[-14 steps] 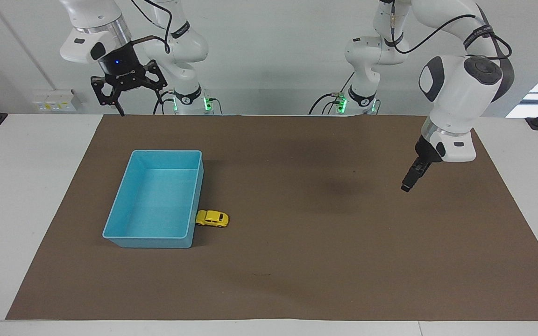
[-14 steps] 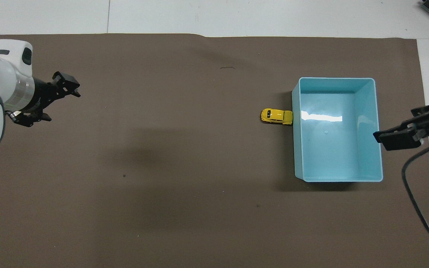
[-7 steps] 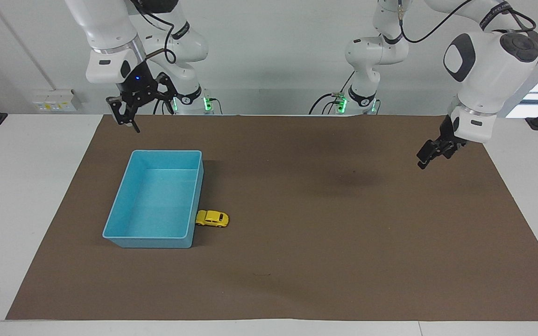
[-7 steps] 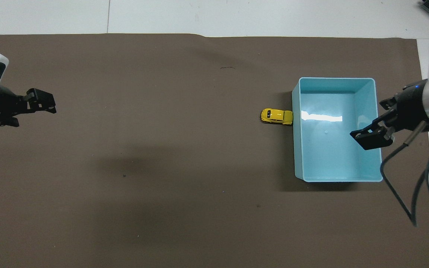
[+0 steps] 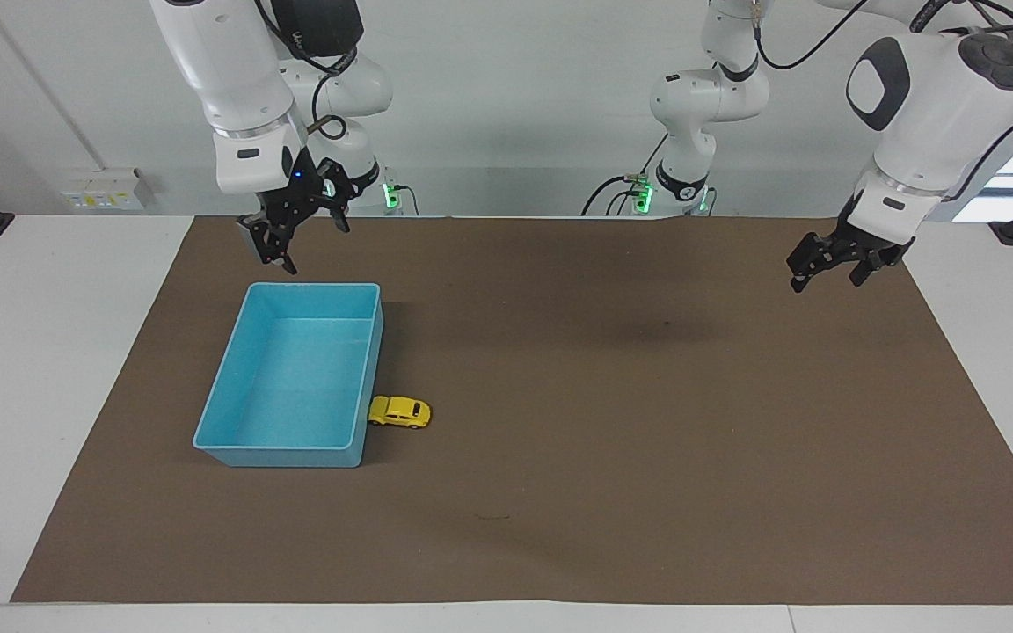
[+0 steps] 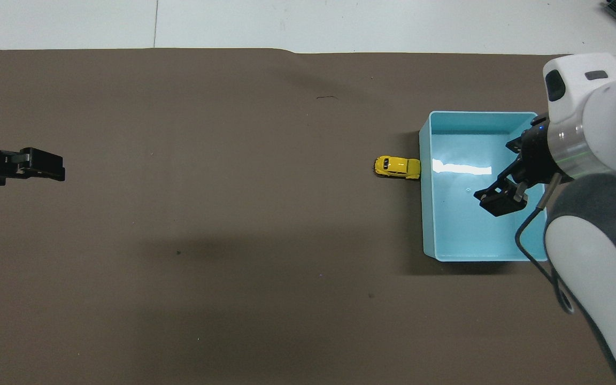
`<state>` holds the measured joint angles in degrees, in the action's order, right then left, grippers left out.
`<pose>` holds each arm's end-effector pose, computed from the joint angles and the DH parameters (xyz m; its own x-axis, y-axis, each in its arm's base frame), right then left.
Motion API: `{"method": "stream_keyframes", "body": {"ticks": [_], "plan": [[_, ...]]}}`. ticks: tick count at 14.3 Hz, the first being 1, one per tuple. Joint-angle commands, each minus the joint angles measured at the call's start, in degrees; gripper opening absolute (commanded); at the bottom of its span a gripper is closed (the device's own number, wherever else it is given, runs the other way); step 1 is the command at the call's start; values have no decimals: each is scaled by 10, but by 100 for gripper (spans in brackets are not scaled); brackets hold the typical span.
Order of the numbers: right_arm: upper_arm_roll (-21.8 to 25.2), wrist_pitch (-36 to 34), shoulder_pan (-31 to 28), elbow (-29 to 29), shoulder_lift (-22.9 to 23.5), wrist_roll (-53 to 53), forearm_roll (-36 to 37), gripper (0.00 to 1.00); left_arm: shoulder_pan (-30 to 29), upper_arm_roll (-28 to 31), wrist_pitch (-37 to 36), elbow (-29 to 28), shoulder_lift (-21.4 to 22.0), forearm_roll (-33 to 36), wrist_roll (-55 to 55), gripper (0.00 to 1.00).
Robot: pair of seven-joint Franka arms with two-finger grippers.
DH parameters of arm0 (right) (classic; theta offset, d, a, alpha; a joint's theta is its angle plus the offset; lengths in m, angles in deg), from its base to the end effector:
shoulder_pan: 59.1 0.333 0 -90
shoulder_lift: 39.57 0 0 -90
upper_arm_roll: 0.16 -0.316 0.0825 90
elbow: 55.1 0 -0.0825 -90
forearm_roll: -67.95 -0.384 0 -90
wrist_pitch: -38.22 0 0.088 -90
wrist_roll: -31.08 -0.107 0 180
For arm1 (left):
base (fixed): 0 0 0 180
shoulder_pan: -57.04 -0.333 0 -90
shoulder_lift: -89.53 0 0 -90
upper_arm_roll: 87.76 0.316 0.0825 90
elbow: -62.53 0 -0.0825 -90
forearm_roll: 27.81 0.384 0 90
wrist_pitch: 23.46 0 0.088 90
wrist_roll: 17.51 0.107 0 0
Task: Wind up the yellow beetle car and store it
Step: 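Lower the right gripper down beside the yellow car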
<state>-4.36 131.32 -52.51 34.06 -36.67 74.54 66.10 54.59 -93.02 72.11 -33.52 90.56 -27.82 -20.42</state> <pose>0.5644 0.1098 0.6078 0.5853 0.8099 0.0380 0.8107 -0.5853 -0.0136 0.5549 -0.0277 0.5928 1.0000 0.0018 0.0096 0.0018 -1.0000 -0.0010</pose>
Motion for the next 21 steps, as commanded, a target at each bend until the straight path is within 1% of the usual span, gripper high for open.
{"method": "stream_keyframes", "body": {"ticks": [1,4,7,9,11,13,16,19,21], "plan": [[-1,4,4,-10,14,26,11,100,1,-4,-52,38,7,0,18,100],[-1,3,11,-13,26,37,13,100,1,-6,-89,58,15,0,18,100],[-1,3,26,-39,61,71,24,100,0,-5,-106,66,24,-2,18,100],[-2,4,26,-40,73,91,25,100,0,-2,-112,77,30,-7,18,100],[-1,5,37,-45,90,121,25,100,0,-1,-130,103,31,-9,16,100],[-1,7,42,-49,104,129,26,100,0,-4,-152,125,30,-10,16,100],[-1,23,58,-47,111,131,29,100,-1,1,-157,121,35,-20,19,100],[-1,51,56,-43,112,140,27,100,2,-2,-154,118,27,-20,19,100],[-1,63,51,-42,126,165,26,100,0,-1,-152,84,41,-21,20,100]]}}
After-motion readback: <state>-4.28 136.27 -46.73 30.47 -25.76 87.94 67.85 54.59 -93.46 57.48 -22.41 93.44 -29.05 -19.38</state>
